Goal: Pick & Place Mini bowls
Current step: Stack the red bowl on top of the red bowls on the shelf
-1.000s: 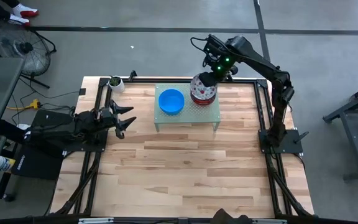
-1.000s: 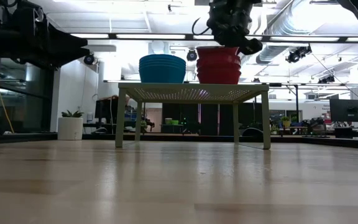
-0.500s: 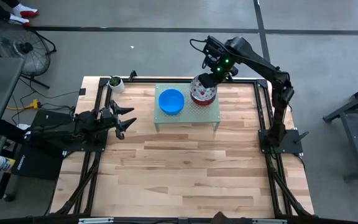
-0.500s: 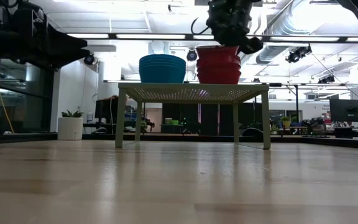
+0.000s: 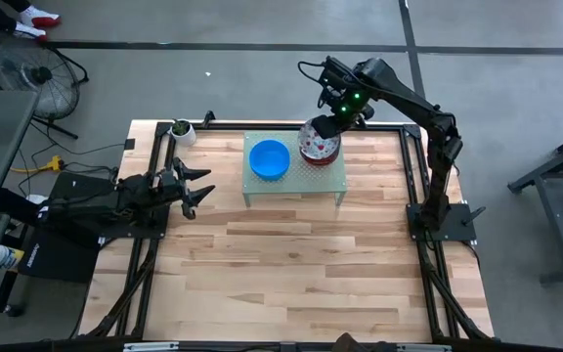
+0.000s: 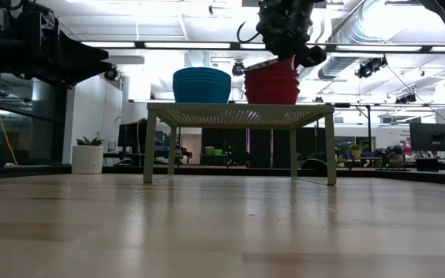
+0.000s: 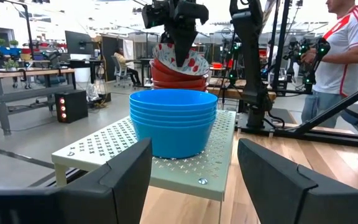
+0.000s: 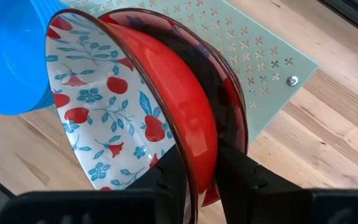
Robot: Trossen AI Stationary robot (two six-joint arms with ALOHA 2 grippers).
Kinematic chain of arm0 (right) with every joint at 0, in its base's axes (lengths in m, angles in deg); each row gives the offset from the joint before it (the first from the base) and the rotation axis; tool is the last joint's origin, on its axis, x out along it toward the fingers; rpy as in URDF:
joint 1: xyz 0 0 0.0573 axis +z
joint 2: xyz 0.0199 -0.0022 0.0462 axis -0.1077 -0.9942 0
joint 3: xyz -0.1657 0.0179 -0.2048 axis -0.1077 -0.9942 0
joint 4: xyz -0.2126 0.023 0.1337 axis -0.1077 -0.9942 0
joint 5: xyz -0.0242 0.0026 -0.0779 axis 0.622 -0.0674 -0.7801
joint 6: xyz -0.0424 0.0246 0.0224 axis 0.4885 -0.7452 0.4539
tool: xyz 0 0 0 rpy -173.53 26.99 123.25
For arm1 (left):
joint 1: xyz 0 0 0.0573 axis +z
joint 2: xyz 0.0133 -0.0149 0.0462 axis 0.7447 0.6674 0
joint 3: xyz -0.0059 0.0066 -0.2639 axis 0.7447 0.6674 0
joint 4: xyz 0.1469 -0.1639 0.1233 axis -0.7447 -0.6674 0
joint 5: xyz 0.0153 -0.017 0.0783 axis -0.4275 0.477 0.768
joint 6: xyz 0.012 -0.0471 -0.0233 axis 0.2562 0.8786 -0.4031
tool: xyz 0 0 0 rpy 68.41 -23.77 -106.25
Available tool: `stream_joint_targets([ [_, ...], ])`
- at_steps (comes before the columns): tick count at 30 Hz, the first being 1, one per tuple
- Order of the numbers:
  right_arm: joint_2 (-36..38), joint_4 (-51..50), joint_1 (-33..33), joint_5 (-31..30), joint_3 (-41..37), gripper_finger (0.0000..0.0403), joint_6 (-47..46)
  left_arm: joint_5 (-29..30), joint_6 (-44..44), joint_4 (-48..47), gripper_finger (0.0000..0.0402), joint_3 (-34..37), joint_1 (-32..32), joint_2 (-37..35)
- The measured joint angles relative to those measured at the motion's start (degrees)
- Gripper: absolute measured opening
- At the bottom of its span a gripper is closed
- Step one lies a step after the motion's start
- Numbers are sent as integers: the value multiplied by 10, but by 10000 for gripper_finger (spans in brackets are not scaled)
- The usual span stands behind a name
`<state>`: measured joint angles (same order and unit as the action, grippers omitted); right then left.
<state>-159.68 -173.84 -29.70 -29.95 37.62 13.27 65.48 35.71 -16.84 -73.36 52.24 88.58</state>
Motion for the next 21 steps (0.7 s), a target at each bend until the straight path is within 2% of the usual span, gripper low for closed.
stream_joint_targets([
  [14,6,5,0,-1,0,66,10,7,0,0,232,0,0,0],
  [21,8,5,0,3,0,29,18,10,0,0,232,0,0,0],
])
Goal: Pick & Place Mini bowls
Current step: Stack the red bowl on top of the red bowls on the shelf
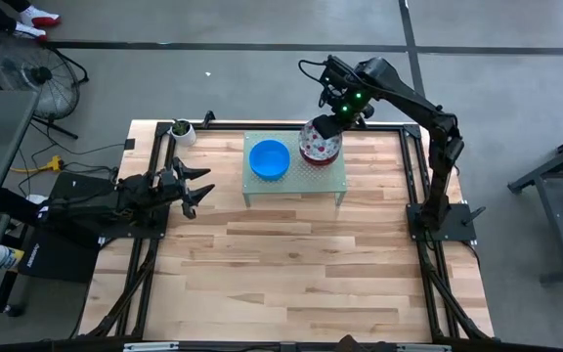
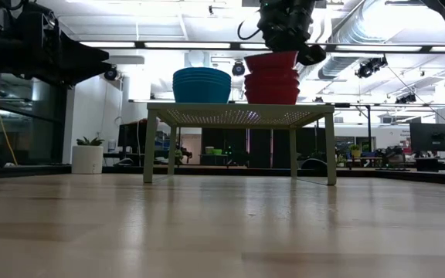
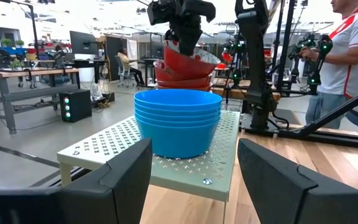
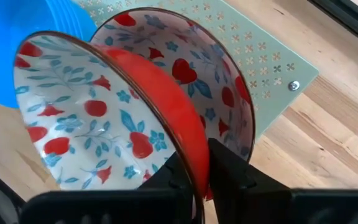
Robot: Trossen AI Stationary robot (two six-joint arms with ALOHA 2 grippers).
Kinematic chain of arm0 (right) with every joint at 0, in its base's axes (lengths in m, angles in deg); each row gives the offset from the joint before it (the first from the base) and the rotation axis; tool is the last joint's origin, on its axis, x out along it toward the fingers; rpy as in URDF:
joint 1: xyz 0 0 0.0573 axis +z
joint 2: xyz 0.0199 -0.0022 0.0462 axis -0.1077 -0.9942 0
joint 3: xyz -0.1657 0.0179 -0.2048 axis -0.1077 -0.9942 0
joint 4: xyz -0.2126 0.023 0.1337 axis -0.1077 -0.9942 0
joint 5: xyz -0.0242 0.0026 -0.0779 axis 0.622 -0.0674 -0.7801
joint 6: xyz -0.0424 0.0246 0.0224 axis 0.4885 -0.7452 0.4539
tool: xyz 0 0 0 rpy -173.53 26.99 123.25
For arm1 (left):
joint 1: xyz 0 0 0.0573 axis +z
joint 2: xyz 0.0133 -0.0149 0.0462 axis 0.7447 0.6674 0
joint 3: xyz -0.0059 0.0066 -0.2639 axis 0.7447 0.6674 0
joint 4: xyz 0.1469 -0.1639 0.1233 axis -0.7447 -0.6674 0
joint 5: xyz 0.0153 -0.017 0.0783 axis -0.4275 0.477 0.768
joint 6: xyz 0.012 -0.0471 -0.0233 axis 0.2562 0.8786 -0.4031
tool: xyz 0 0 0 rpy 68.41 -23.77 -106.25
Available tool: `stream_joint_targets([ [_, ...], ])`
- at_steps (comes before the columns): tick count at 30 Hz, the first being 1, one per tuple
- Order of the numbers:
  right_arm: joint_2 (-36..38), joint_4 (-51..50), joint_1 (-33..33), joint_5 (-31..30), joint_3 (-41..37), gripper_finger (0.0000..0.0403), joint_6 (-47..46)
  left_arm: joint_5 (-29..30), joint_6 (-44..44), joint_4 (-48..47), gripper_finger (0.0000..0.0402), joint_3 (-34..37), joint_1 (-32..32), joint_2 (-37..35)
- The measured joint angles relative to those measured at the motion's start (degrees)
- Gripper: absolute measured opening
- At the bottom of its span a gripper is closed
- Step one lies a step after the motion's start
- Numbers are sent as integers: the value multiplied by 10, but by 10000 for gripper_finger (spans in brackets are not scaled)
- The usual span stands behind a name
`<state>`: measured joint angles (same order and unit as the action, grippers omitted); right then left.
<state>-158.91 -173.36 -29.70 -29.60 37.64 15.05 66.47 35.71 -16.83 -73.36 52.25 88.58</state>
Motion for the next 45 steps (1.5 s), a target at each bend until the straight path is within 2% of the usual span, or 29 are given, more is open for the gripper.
stream_joint_targets([
  [5,0,0,0,-1,0,26,6,0,0,0,232,0,0,0],
  [14,0,4,0,-5,0,112,12,2,0,0,232,0,0,0],
  [19,6,18,-1,-7,0,138,11,3,0,0,232,0,0,0],
  [37,37,19,-9,-44,1,133,22,8,3,0,232,0,0,0],
  [45,44,32,-5,-102,0,118,63,8,3,0,232,0,0,0],
])
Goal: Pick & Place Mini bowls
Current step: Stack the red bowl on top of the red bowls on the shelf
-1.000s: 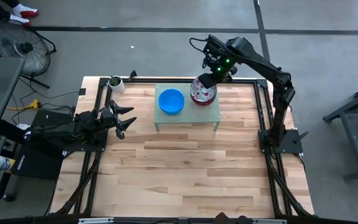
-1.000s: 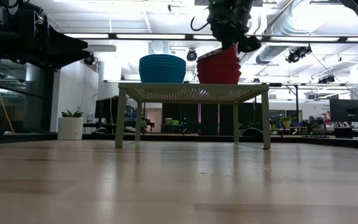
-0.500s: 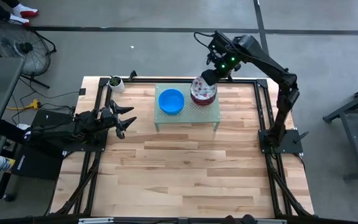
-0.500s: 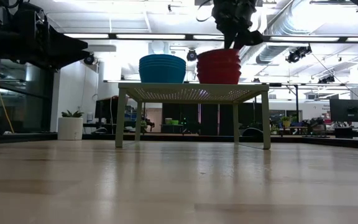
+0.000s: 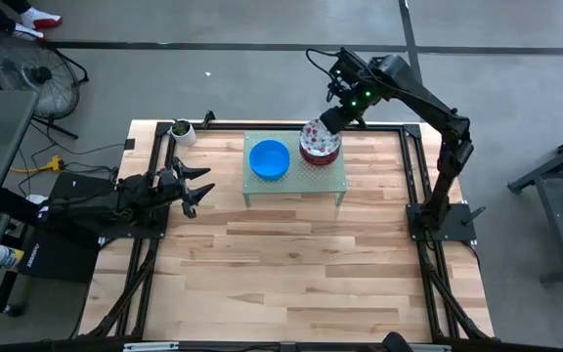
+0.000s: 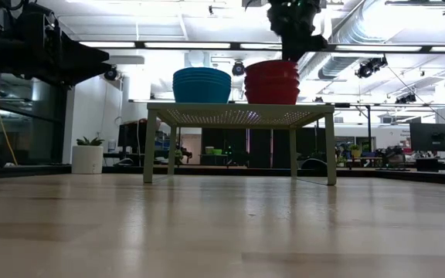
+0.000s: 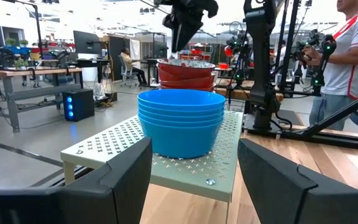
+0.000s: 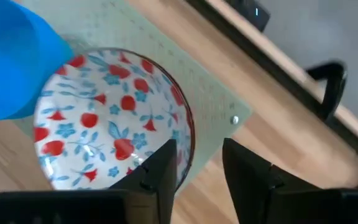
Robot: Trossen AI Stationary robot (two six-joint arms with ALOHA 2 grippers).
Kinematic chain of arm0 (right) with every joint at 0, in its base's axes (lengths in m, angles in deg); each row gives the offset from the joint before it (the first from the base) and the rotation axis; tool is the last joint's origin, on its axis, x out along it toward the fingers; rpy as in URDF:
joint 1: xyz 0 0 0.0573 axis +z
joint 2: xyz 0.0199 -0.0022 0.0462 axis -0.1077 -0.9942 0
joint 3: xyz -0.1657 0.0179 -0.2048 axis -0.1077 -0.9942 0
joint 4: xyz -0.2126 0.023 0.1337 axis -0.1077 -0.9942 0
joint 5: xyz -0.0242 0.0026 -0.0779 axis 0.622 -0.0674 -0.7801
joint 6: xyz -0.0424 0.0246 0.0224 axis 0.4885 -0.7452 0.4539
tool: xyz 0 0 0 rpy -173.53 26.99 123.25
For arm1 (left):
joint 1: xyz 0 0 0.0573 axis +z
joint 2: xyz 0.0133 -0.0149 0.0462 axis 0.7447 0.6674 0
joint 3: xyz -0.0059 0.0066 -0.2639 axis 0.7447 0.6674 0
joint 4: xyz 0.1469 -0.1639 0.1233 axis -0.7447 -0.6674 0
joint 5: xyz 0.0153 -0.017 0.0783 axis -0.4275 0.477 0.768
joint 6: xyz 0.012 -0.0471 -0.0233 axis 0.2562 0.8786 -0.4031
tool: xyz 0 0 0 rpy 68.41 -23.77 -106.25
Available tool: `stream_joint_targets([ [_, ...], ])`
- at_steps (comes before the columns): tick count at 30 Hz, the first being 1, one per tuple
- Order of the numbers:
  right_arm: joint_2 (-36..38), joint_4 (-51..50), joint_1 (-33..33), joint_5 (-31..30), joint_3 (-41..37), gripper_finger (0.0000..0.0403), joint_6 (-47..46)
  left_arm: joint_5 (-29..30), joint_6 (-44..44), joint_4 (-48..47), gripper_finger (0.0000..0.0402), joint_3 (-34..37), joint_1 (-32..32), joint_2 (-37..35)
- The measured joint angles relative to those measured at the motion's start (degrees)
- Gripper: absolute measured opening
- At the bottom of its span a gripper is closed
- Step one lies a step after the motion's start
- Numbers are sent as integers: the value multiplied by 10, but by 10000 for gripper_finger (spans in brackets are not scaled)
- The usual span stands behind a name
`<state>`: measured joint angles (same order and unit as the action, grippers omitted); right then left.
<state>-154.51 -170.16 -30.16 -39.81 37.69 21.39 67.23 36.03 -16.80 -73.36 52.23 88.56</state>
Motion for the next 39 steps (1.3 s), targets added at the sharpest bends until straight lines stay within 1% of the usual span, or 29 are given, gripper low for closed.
stream_joint_targets([
  [3,21,17,5,-11,0,89,31,0,1,0,232,0,0,0],
  [5,37,28,10,-20,0,59,63,0,2,0,232,0,0,0],
  [7,50,38,14,-19,0,22,86,0,2,0,232,0,0,0],
  [8,57,43,16,-17,0,11,93,0,2,0,232,0,0,0],
  [13,88,53,29,-20,0,4,109,0,2,0,232,0,0,0],
  [20,116,97,48,-21,0,1,132,0,-1,0,232,0,0,0],
  [25,123,101,70,-29,0,0,131,-1,-1,0,232,0,0,0],
  [29,123,112,101,-29,-9,0,127,-6,6,-3,232,0,0,0],
  [31,138,146,121,-26,-51,0,118,-12,14,-10,232,0,0,0],
  [33,166,198,136,-22,-123,0,106,-23,23,-16,232,0,0,0],
  [36,234,311,153,-20,-264,0,67,-26,25,-17,232,0,0,0],
  [39,320,427,159,-29,-406,0,24,-26,25,-17,232,0,0,0],
])
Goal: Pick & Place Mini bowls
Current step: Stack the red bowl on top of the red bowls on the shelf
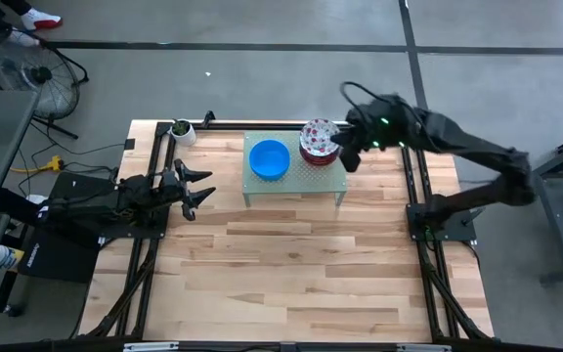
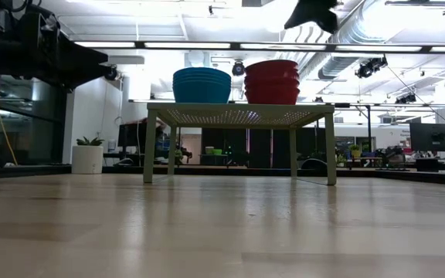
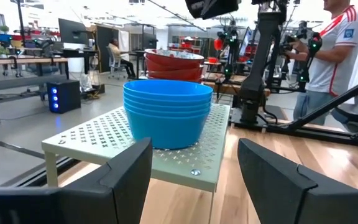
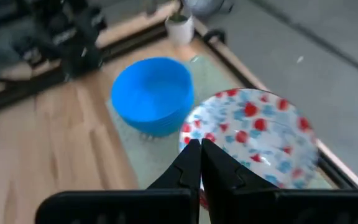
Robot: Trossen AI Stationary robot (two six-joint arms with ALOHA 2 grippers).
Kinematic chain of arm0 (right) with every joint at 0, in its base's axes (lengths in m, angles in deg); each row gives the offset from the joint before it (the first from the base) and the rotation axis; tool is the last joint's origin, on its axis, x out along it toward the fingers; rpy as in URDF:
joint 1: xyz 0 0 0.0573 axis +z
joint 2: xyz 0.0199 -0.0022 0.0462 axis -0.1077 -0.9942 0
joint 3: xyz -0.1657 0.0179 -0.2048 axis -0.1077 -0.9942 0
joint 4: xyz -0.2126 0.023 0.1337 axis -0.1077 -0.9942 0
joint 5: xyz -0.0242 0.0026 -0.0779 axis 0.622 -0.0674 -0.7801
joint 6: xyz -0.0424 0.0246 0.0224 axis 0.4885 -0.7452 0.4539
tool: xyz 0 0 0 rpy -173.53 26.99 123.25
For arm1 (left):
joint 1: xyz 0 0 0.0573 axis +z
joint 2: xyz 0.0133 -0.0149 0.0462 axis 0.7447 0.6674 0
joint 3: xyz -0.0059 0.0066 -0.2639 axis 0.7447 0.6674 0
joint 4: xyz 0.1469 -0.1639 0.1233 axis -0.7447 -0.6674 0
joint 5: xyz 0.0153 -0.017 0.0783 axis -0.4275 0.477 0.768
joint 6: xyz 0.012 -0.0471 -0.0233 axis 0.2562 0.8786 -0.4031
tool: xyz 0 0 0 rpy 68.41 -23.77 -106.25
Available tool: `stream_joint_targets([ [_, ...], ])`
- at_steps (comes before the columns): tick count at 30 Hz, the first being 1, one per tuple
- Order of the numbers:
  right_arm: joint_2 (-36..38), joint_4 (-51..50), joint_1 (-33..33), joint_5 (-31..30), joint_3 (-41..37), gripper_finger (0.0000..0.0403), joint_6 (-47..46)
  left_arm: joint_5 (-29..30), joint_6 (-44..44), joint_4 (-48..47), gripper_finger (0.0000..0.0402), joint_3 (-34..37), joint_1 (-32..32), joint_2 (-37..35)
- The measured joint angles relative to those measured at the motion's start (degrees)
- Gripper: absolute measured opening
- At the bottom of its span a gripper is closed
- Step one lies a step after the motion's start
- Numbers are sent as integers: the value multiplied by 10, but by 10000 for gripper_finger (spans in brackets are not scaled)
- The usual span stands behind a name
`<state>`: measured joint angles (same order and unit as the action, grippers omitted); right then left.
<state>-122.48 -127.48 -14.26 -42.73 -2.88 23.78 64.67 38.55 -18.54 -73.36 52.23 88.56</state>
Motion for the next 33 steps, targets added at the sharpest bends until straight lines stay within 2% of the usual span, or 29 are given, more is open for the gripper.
stream_joint_targets([
  [4,106,123,10,-49,-135,0,-24,0,2,-1,232,0,0,2],
  [8,181,237,10,-59,-231,0,19,5,-1,-2,232,0,0,6],
  [12,203,358,1,-46,-316,0,60,8,0,0,232,0,0,6],
  [17,189,480,-42,-11,-384,0,75,15,1,1,232,0,0,6],
  [20,169,523,-77,13,-393,0,83,16,3,1,232,0,0,6],
  [28,74,545,-167,157,-358,0,104,19,13,1,232,0,0,6],
  [33,24,542,-187,189,-345,0,102,19,16,1,232,0,0,6],
])
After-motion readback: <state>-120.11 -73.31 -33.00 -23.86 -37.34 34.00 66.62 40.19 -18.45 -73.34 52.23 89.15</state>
